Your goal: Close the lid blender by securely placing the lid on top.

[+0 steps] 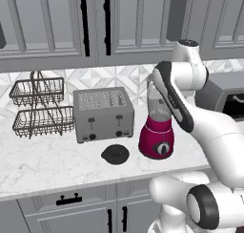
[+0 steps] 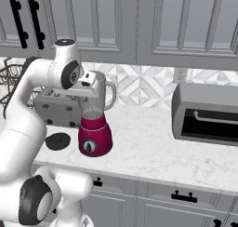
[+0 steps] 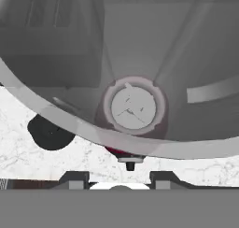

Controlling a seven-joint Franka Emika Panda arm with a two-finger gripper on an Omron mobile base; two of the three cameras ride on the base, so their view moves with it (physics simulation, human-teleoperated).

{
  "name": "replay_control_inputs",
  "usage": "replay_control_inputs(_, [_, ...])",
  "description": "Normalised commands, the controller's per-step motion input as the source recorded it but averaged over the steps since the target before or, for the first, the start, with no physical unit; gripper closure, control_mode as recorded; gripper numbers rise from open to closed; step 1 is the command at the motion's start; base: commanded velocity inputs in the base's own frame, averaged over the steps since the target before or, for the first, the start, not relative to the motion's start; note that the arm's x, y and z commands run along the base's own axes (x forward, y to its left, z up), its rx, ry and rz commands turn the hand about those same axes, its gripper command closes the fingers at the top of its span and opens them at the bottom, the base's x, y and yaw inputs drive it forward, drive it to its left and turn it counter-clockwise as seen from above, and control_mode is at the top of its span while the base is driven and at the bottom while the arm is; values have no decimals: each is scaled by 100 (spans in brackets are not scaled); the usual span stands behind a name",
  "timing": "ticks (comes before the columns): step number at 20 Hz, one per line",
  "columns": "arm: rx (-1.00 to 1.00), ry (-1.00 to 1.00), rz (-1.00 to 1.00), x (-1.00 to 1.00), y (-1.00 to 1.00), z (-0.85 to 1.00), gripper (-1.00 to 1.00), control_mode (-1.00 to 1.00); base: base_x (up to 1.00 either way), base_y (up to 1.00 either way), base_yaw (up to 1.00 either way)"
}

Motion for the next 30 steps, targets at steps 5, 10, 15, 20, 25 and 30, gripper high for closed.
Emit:
replay_control_inputs(5, [-3, -1, 0, -16, 25, -4, -100, -100, 0, 0, 0])
replay_control_inputs(10, [0, -21, 0, -61, 25, -20, -100, -100, 0, 0, 0])
replay_control_inputs(15, [0, -17, -3, -59, 30, -28, -100, -100, 0, 0, 0])
replay_control_inputs(20, [0, -1, -11, -34, 41, -29, -100, -100, 0, 0, 0])
replay_control_inputs(25, [1, 1, -11, -19, 41, -15, -100, -100, 0, 0, 0])
replay_control_inputs(30, [0, 17, -7, 0, 40, -8, -100, -100, 0, 0, 0])
